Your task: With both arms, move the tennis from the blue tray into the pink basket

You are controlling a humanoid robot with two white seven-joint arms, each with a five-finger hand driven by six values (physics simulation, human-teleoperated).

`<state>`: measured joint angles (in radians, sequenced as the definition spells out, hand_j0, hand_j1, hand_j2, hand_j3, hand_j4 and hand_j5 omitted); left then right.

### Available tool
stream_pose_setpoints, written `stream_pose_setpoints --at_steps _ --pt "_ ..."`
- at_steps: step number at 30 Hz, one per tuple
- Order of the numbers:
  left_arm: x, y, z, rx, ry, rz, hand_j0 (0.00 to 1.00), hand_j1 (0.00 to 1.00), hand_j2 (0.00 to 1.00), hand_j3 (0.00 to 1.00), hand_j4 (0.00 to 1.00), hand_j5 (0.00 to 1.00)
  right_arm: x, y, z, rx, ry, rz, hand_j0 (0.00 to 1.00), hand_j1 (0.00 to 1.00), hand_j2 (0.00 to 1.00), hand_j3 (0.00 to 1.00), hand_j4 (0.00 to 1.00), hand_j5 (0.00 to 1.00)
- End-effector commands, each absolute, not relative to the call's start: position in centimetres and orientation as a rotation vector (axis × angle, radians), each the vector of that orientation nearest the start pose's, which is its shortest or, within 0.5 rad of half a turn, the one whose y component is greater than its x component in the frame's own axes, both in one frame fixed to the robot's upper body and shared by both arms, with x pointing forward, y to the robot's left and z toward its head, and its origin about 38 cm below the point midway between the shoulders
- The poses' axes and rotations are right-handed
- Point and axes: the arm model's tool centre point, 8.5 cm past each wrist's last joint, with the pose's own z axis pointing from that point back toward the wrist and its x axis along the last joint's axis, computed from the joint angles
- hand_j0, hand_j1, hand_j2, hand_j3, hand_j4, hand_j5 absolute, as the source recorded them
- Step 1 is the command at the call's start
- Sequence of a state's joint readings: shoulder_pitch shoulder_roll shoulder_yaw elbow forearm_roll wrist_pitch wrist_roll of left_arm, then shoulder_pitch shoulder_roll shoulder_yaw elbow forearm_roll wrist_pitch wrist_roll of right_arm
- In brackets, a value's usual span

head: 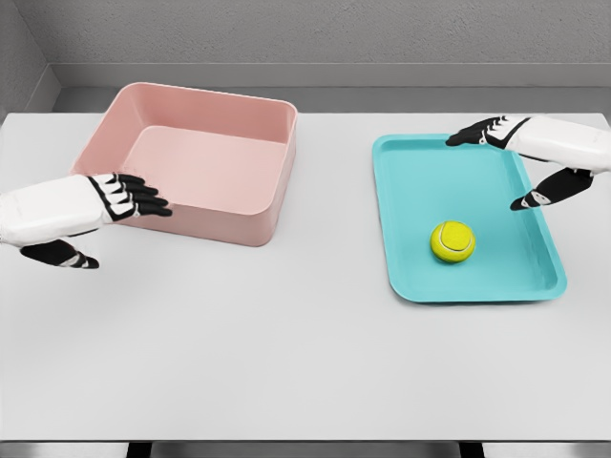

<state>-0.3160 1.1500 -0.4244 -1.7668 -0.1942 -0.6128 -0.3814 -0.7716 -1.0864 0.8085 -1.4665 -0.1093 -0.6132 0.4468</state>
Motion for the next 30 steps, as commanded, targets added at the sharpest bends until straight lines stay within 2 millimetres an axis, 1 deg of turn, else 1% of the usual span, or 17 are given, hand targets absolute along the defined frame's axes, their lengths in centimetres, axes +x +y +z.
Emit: stream_pose_setpoints --at_steps 1,2,3,6,9,12,14,17,20,24,25,30 --pt "34.5 34.3 24.1 0.331 -1.468 -2.099 1.0 1.0 1.0 1.0 1.0 1.0 41.7 -35.9 27.9 -0.222 -1.579 1.809 1.0 1.0 1.0 1.0 1.0 1.0" --pt "34.1 34.1 23.0 0.301 -1.437 -2.12 1.0 1.0 1.0 1.0 1.0 1.0 41.7 -35.9 28.0 -0.224 -1.577 1.812 1.0 1.0 1.0 1.0 1.0 1.0" --pt "34.1 34.1 22.7 0.312 -1.418 -2.139 1.0 1.0 1.0 1.0 1.0 1.0 41.7 -35.9 28.0 -0.223 -1.572 1.818 1.0 1.0 1.0 1.0 1.0 1.0" --pt "34.2 34.4 22.5 0.358 -1.372 -2.191 1.0 1.0 1.0 1.0 1.0 1.0 41.7 -36.0 28.1 -0.219 -1.548 1.84 1.0 1.0 1.0 1.0 1.0 1.0" --pt "34.5 34.2 23.1 0.381 -1.382 -2.198 1.0 1.0 1.0 1.0 1.0 1.0 41.7 -36.1 28.0 -0.222 -1.555 1.826 1.0 1.0 1.0 1.0 1.0 1.0" --pt "34.5 34.1 22.9 0.385 -1.382 -2.203 1.0 1.0 1.0 1.0 1.0 1.0 41.6 -36.1 27.3 -0.204 -1.534 1.835 1.0 1.0 1.0 1.0 1.0 1.0" --pt "34.4 34.1 22.6 0.375 -1.377 -2.203 1.0 1.0 1.0 1.0 1.0 1.0 41.1 -36.1 26.2 -0.178 -1.514 1.832 1.0 1.0 1.0 1.0 1.0 1.0" --pt "33.9 33.8 21.4 0.33 -1.359 -2.212 1.0 1.0 1.0 1.0 1.0 1.0 40.9 -36.1 25.3 -0.174 -1.494 1.843 1.0 1.0 1.0 1.0 1.0 1.0" --pt "34.0 33.8 21.5 0.331 -1.36 -2.213 1.0 1.0 1.0 1.0 1.0 1.0 41.0 -35.6 24.6 -0.165 -1.486 1.857 1.0 1.0 1.0 1.0 1.0 1.0" --pt "33.9 33.8 21.4 0.33 -1.359 -2.212 1.0 1.0 1.0 1.0 1.0 1.0 41.5 -33.9 23.5 -0.136 -1.501 1.872 1.0 1.0 1.0 1.0 1.0 1.0" --pt "34.0 33.8 21.5 0.33 -1.361 -2.212 1.0 1.0 1.0 1.0 1.0 1.0 41.8 -33.7 22.9 -0.129 -1.5 1.862 1.0 1.0 1.0 1.0 1.0 1.0" --pt "33.9 33.7 21.4 0.325 -1.359 -2.212 1.0 1.0 1.0 1.0 1.0 1.0 42.0 -33.2 21.5 -0.112 -1.473 1.873 1.0 1.0 1.0 1.0 1.0 1.0"
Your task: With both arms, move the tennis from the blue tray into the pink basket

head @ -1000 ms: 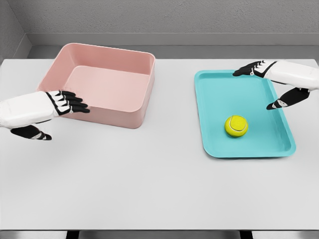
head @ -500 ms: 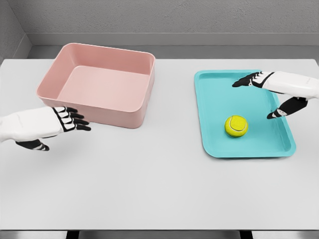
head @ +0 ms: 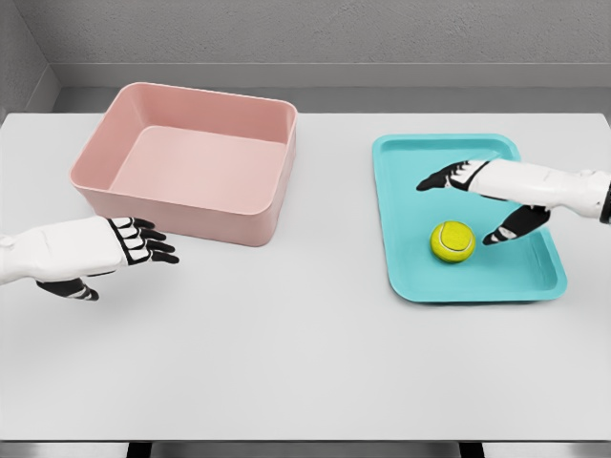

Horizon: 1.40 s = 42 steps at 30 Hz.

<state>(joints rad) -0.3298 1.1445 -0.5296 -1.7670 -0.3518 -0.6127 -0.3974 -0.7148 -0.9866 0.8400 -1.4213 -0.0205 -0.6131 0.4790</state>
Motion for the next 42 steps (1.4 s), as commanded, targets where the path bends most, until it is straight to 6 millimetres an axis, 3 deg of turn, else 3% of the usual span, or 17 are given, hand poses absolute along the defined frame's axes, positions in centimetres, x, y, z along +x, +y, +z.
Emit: stream_pose_setpoints --at_steps 1,8,14,20,42 --pt "33.9 33.7 21.4 0.324 -1.361 -2.211 1.0 1.0 1.0 1.0 1.0 1.0 41.9 -33.2 21.2 -0.112 -1.46 1.885 1.0 1.0 1.0 1.0 1.0 1.0" --pt "34.4 32.7 21.6 0.328 -1.412 -2.201 1.0 1.0 1.0 1.0 1.0 1.0 42.0 -34.3 19.7 -0.112 -1.398 1.874 1.0 1.0 1.0 1.0 1.0 1.0" --pt "34.4 32.9 21.8 0.334 -1.402 -2.205 1.0 1.0 1.0 1.0 1.0 1.0 41.8 -33.5 18.4 -0.083 -1.373 1.897 1.0 1.0 1.0 1.0 1.0 1.0" --pt "33.9 32.8 20.7 0.293 -1.386 -2.206 1.0 1.0 1.0 1.0 1.0 1.0 41.8 -33.1 18.2 -0.073 -1.376 1.903 1.0 1.0 1.0 1.0 1.0 1.0" --pt "34.0 32.7 20.7 0.296 -1.389 -2.207 1.0 1.0 1.0 1.0 1.0 1.0 42.5 -33.3 16.1 -0.08 -1.32 1.901 0.97 0.97 0.97 0.97 0.97 0.97"
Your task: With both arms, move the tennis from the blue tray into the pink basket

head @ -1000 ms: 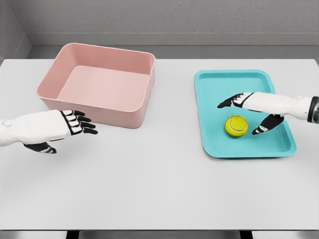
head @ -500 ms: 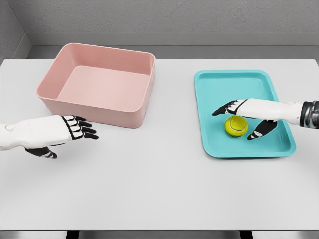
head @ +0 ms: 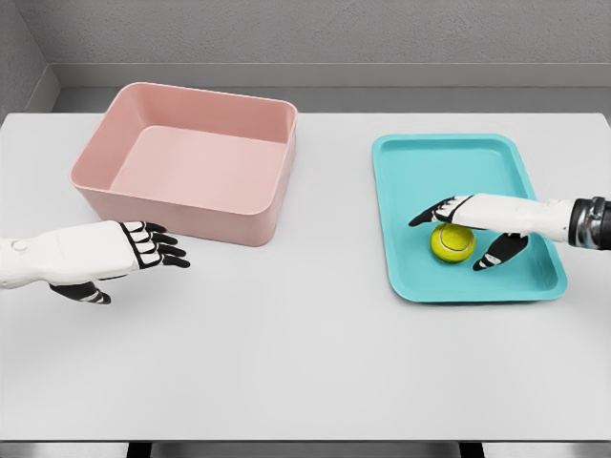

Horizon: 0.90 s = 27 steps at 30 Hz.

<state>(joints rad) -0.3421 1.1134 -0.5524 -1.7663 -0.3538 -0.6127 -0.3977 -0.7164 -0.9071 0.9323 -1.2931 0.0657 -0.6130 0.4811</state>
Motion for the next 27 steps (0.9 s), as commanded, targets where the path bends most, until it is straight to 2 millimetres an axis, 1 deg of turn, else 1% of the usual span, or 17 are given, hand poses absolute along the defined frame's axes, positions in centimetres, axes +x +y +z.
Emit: stream_pose_setpoints --at_steps 1,3,4,5,11,18,19,20,27 --pt "33.98 32.65 20.73 0.296 -1.39 -2.208 1.0 1.0 1.0 1.0 1.0 1.0 42.52 -33.37 16.05 -0.082 -1.318 1.899 0.96 0.96 0.96 0.96 0.96 0.96" --pt "33.98 32.66 20.65 0.294 -1.389 -2.206 1.0 1.0 1.0 1.0 1.0 1.0 42.61 -33.25 16.02 -0.081 -1.32 1.899 0.94 0.94 0.94 0.94 0.94 0.94" --pt "33.97 32.67 20.73 0.296 -1.39 -2.207 1.0 1.0 1.0 1.0 1.0 1.0 42.63 -33.28 15.99 -0.091 -1.31 1.912 0.9 0.9 0.9 0.9 0.9 0.9" --pt "33.95 32.66 20.68 0.294 -1.389 -2.207 1.0 1.0 1.0 1.0 1.0 1.0 42.68 -33.28 16.03 -0.099 -1.309 1.918 0.89 0.89 0.89 0.89 0.89 0.89" --pt "34.03 32.66 20.74 0.297 -1.391 -2.206 1.0 1.0 1.0 1.0 1.0 1.0 42.61 -33.32 15.83 -0.097 -1.302 1.92 0.86 0.86 0.86 0.86 0.86 0.86" --pt "33.99 32.61 20.72 0.295 -1.391 -2.207 1.0 1.0 1.0 1.0 1.0 1.0 42.55 -33.22 15.66 -0.092 -1.297 1.925 0.76 0.76 0.76 0.76 0.76 0.76" --pt "34.01 32.62 20.76 0.297 -1.392 -2.207 1.0 1.0 1.0 1.0 1.0 1.0 42.59 -33.37 15.64 -0.094 -1.294 1.922 0.75 0.75 0.75 0.75 0.75 0.75" --pt "34.01 32.65 20.7 0.295 -1.39 -2.206 1.0 1.0 1.0 1.0 1.0 1.0 42.76 -33.93 15.42 -0.111 -1.275 1.921 0.75 0.75 0.75 0.75 0.75 0.75" --pt "34.01 32.65 20.7 0.295 -1.39 -2.206 1.0 1.0 1.0 1.0 1.0 1.0 42.72 -33.73 15.22 -0.106 -1.272 1.926 0.64 0.64 0.64 0.64 0.64 0.64"
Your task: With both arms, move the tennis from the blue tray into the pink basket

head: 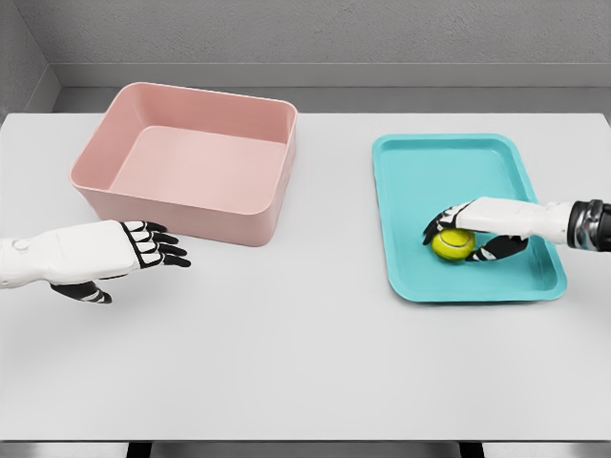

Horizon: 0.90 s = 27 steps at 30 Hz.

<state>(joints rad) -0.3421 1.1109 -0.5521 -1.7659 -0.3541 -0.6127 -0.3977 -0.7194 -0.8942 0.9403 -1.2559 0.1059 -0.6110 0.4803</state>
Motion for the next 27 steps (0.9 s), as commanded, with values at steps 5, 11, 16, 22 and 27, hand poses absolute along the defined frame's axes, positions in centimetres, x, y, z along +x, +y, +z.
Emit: stream_pose_setpoints --at_steps 5,11,16,22,27 --pt "34.0 32.6 20.7 0.296 -1.393 -2.205 1.0 1.0 1.0 1.0 1.0 1.0 42.6 -33.6 15.0 -0.099 -1.266 1.932 0.61 0.61 0.61 0.61 0.61 0.61" --pt "34.0 32.6 20.7 0.295 -1.392 -2.205 1.0 1.0 1.0 1.0 1.0 1.0 43.1 -33.4 16.2 -0.123 -1.296 1.934 0.61 0.61 0.61 0.61 0.61 0.61" --pt "34.0 32.6 20.7 0.295 -1.392 -2.205 1.0 1.0 1.0 1.0 1.0 1.0 43.4 -33.2 17.2 -0.138 -1.318 1.942 0.61 0.61 0.61 0.61 0.61 0.61" --pt "34.1 32.6 20.8 0.297 -1.395 -2.205 1.0 1.0 1.0 1.0 1.0 1.0 43.2 -31.3 19.1 -0.134 -1.384 1.989 0.59 0.59 0.59 0.59 0.59 0.59" --pt "34.0 32.6 20.7 0.295 -1.395 -2.205 1.0 1.0 1.0 1.0 1.0 1.0 43.0 -30.1 20.1 -0.127 -1.422 2.016 0.59 0.59 0.59 0.59 0.59 0.59"
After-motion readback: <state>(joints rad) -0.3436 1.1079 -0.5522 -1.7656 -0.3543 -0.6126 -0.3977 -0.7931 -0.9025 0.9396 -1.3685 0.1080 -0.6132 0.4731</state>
